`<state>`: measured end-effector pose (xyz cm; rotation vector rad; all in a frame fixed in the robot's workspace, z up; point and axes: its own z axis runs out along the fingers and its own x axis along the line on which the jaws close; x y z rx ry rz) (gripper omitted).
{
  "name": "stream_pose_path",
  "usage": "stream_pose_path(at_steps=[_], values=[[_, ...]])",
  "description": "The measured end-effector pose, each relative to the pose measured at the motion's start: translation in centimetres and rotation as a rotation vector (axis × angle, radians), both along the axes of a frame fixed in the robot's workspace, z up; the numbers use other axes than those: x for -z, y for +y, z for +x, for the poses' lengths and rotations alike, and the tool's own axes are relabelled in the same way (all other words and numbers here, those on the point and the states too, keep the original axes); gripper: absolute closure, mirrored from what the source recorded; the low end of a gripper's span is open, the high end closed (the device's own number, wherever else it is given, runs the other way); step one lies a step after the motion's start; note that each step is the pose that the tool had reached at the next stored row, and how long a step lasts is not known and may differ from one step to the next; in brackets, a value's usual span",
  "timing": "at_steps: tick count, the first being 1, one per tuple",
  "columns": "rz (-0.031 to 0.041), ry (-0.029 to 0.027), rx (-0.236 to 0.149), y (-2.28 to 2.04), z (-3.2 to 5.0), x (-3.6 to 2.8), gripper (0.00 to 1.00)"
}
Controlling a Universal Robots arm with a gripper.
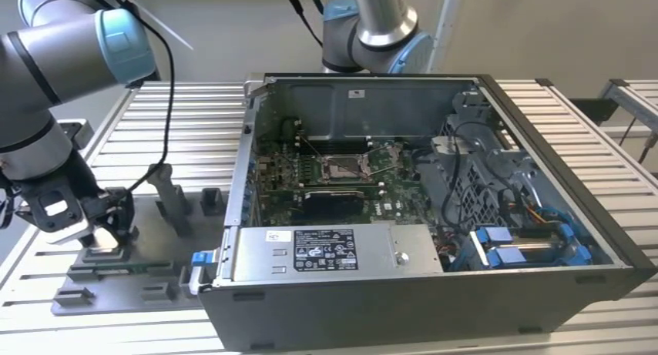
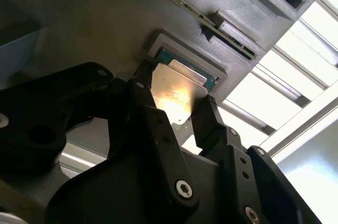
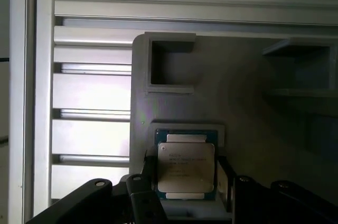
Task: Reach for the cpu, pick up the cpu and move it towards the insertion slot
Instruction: 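Pick up the cpu and move it towards the insertion slot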
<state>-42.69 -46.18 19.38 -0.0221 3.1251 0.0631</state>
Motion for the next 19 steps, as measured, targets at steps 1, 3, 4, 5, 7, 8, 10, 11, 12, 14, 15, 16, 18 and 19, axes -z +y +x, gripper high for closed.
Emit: stream_pose_path(at_steps=[1,3,4,5,7,8,10,11,12,14,15,16,18,19], values=[[-0.0001,0.0001,0.0,0.0,0.0,-0.12,1.0],[0.0,0.0,0.0,0.0,0.0,-0.42,1.0],[0.0,0.0,0.0,0.0,0.0,-0.6,1.0],[0.0,0.0,0.0,0.0,0.0,-0.77,1.0],[0.0,-0.0001,0.0,0.0,0.0,-1.12,1.0],[0.0,0.0,0.0,0.0,0.0,-1.27,1.0],[0.0,0.0,0.0,0.0,0.0,-1.53,1.0],[0.0,0.0,0.0,0.0,0.0,-1.66,1.0],[0.0001,-0.0001,0.0,0.0,0.0,-1.81,1.0],[0.0,0.0,0.0,0.0,0.0,-2.16,1.0],[0.0,0.0,0.0,-0.01,0.01,-2.33,1.0],[0.0,0.0,0.0,-0.01,0.01,-2.5,1.0],[0.0,0.0001,0.0,-0.01,0.01,-2.83,1.0],[-0.0001,0.0,0.0,-0.01,0.0,-2.98,1.0]])
